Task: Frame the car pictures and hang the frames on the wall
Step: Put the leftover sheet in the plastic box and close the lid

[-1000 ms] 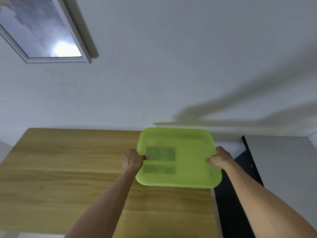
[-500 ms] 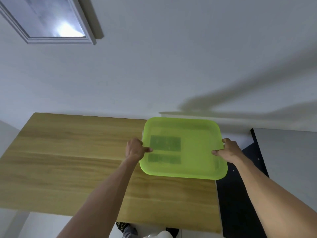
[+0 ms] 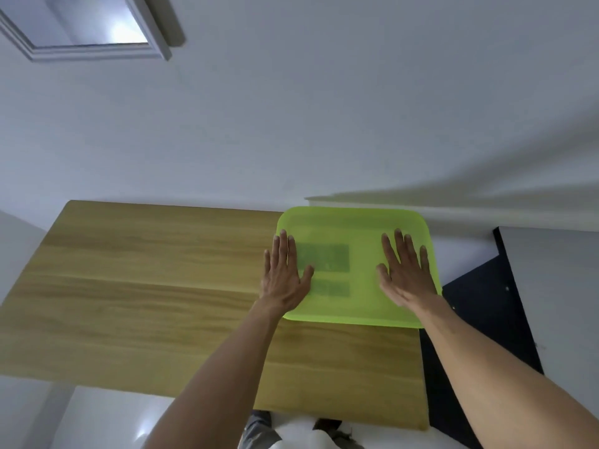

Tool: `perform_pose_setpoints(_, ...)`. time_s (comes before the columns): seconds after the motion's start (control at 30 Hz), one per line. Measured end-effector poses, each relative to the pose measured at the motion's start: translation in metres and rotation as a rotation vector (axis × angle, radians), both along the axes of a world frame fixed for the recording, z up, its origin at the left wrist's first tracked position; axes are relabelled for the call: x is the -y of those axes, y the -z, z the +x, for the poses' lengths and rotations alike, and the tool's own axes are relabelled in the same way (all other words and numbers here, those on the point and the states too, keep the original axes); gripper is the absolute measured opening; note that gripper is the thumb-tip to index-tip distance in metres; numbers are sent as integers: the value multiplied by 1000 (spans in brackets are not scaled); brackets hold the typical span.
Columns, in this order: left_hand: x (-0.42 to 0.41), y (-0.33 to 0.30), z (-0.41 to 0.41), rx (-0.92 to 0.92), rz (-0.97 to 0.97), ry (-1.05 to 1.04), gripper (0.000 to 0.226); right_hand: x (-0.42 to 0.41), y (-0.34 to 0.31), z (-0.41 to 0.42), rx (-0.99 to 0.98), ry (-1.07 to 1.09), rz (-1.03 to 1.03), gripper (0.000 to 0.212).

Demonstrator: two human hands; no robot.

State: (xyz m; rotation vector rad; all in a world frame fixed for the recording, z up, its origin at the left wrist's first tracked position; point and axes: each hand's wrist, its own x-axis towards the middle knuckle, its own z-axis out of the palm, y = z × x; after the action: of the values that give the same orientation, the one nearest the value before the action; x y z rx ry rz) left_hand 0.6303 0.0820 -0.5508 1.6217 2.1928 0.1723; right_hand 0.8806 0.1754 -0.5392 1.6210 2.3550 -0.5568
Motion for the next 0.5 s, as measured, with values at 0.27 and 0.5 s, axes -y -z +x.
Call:
perform_pose_setpoints(0.27,-3,18,0,-75,84,-3,78,2,25,-1,10,35,220,67)
perform_pose_setpoints(0.5,-14,21,-8,-95,71,2,80,-5,28,-9,-4,64,229,68)
